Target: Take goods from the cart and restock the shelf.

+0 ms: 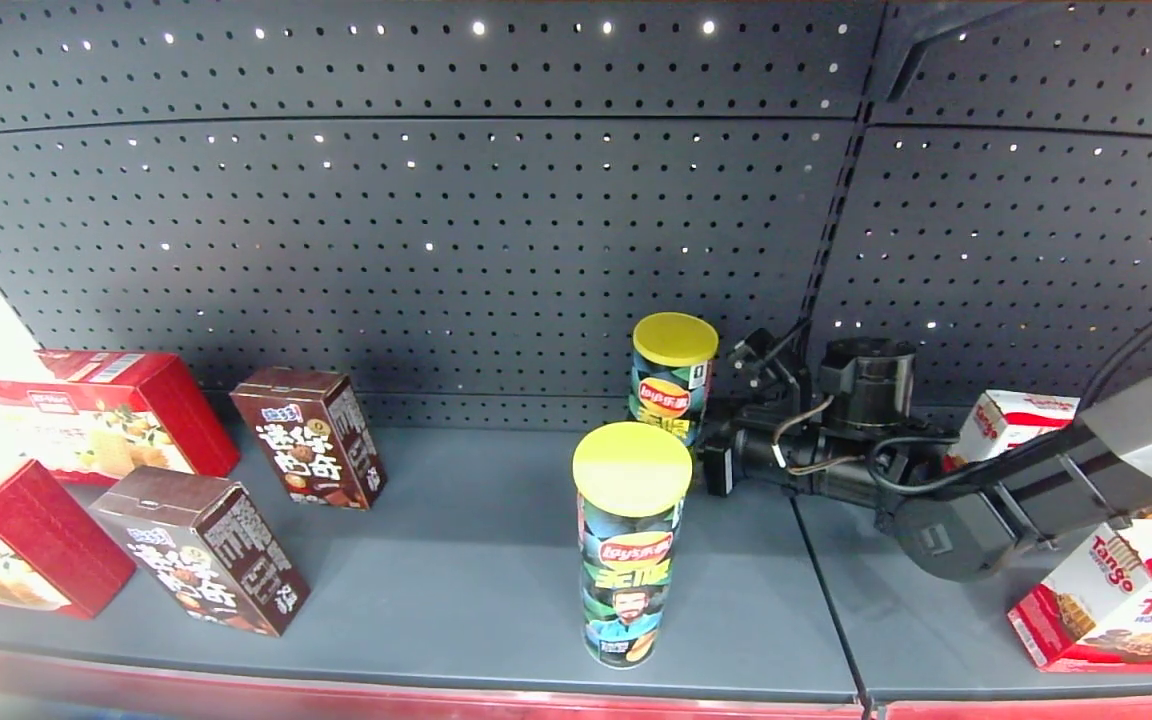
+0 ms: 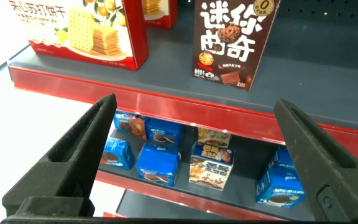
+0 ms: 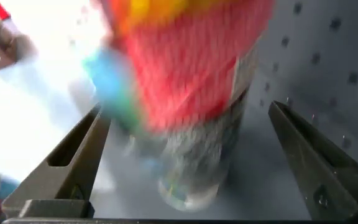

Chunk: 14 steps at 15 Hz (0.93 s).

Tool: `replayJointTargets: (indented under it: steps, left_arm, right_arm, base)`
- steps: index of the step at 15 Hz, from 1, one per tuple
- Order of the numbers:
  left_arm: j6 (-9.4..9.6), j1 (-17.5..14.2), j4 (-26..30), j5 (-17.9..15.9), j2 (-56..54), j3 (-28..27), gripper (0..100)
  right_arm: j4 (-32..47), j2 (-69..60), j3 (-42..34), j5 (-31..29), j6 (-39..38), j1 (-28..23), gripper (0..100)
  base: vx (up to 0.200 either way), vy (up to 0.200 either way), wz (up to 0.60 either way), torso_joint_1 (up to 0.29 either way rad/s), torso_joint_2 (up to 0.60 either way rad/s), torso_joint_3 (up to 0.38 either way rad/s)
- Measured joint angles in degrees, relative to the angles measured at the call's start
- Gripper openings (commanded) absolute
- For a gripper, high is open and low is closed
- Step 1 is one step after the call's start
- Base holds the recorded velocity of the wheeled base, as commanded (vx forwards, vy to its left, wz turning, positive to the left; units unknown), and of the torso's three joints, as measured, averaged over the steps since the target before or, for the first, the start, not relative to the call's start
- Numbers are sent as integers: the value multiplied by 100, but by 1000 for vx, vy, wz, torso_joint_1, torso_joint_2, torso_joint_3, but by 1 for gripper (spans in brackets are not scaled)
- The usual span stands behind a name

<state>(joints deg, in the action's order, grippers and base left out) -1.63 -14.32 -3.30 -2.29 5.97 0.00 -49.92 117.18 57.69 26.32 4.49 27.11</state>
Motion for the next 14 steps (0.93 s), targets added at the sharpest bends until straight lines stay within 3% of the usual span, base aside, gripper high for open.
replayJointTargets:
  steps: [6,14]
  left_arm:
    - [0,2,0,0,0,0,100]
    - [-11,0,-4,0,0,0,100]
  right_arm:
    - [-143,-872,-1293,-21,5,-187,100]
    - [-35,-1354,-1651,-492,143,-377,100]
  base:
    - [0,0,0,0,0,0]
    - [0,0,0,0,0,0]
